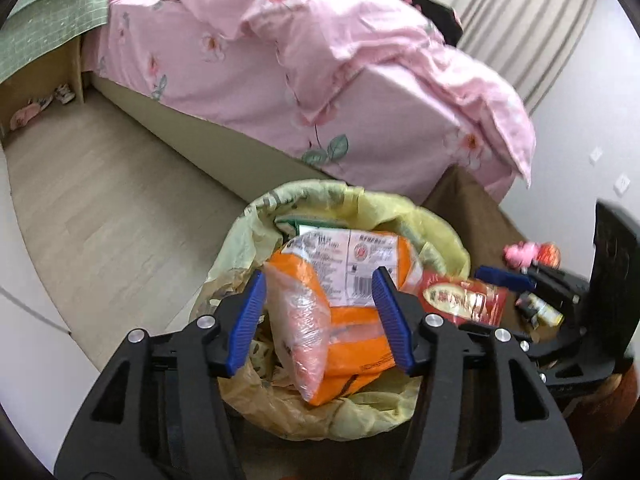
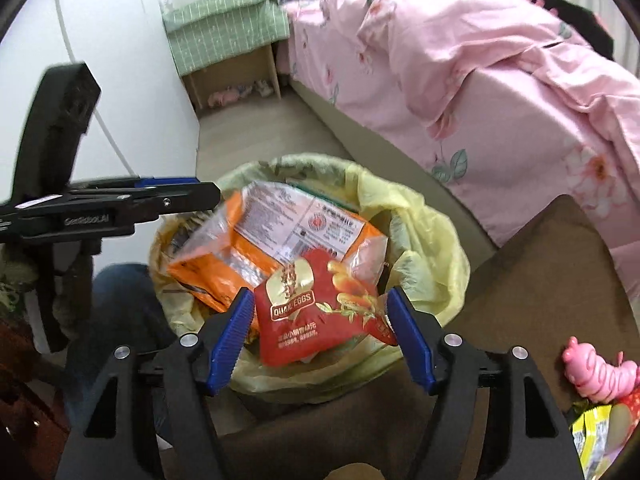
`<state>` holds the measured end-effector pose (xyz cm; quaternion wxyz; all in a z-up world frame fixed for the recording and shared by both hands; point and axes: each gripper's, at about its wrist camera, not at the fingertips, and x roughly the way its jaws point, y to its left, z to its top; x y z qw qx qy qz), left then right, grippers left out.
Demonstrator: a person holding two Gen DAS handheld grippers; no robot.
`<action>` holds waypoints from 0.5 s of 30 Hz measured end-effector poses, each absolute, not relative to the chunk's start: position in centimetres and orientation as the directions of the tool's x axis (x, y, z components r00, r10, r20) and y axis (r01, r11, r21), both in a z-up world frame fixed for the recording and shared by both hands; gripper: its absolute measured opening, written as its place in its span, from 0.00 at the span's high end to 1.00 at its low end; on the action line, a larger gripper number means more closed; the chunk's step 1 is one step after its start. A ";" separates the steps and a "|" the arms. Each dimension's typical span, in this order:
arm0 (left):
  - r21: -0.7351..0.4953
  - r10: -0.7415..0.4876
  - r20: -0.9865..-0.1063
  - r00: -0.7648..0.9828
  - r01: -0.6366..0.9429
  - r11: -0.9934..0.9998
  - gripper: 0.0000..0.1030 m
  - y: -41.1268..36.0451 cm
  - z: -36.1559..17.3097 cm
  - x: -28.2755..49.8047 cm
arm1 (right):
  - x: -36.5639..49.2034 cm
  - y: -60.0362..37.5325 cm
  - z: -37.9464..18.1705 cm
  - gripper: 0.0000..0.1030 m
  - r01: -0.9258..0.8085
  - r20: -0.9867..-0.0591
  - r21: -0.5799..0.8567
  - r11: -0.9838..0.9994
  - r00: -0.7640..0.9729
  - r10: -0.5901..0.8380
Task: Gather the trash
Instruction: 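Move both tools back to the table and grasp the black wrapper with the left tool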
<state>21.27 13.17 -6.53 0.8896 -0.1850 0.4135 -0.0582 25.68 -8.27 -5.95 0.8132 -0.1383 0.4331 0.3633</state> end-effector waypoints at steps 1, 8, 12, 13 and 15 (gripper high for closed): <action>-0.383 -0.251 -0.700 0.669 -0.056 0.922 0.49 13.4 -6.0 20.9 | 25.6 -8.5 -5.7 0.36 -0.710 -0.794 0.088 0.698 0.373 0.480; -0.366 -0.172 -0.619 0.766 -0.088 0.926 0.49 14.5 -1.5 18.9 | 24.8 -10.3 -3.2 0.35 -0.686 -0.713 0.108 0.719 0.451 0.537; -0.350 -0.174 -0.614 0.770 -0.068 0.934 0.49 13.9 -0.5 18.1 | 24.8 -11.9 -2.3 0.35 -0.666 -0.717 0.169 0.727 0.423 0.554; -0.346 -0.180 -0.615 0.768 -0.057 0.936 0.49 13.5 -0.5 17.9 | 24.5 -12.7 -1.9 0.35 -0.658 -0.719 0.172 0.733 0.425 0.550; -0.341 -0.197 -0.617 0.762 -0.034 0.939 0.49 12.5 -0.5 17.5 | 23.4 -14.0 -1.5 0.35 -0.648 -0.718 0.158 0.745 0.444 0.537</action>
